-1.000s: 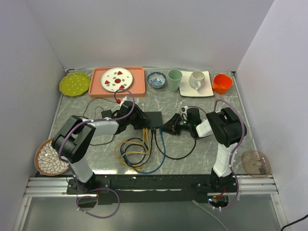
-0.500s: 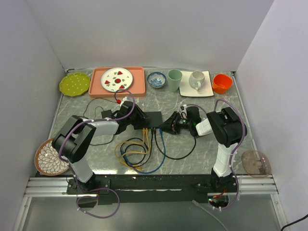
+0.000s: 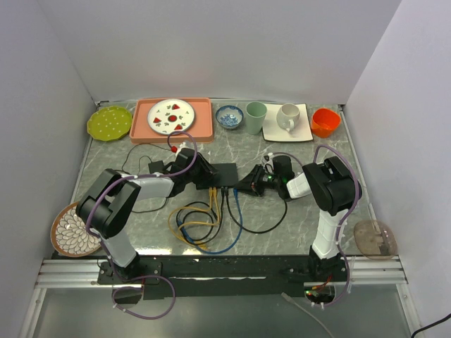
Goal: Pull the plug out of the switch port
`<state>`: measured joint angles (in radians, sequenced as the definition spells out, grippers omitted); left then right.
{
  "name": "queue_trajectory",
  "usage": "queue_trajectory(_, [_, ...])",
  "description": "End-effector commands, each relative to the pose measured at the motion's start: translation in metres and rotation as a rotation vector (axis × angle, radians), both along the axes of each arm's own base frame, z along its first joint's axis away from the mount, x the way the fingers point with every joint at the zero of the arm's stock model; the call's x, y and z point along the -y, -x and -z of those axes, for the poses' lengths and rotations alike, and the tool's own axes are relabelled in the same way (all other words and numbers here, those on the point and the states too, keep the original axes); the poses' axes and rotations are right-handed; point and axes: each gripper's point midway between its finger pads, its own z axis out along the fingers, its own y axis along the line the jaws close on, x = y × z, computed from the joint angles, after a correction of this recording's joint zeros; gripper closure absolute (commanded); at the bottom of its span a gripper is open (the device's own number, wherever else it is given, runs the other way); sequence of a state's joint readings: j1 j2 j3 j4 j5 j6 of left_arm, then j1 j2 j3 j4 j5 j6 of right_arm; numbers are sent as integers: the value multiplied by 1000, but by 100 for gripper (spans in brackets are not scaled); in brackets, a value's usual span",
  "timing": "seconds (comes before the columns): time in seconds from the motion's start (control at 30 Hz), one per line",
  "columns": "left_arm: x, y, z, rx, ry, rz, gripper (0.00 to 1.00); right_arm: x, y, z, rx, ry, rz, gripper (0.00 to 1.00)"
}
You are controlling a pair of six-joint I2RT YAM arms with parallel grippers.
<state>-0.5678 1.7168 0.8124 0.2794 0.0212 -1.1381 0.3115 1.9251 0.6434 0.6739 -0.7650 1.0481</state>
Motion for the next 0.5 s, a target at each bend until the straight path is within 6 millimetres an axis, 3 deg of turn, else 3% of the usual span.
queue_trajectory(0.0, [-4,9,15,-44,-20,2,58,18,8,42,-104,148,59,77])
queue_trajectory(0.23, [-3,8,14,-40,-19,5,58,19,10,45,-89,172,43,87])
queue_trajectory(0.37, [-3,9,14,-42,-15,4,58,17,13,44,-69,184,17,65])
queue_trajectory(0.47, [-3,9,15,-44,-13,5,58,17,13,44,-60,201,12,61])
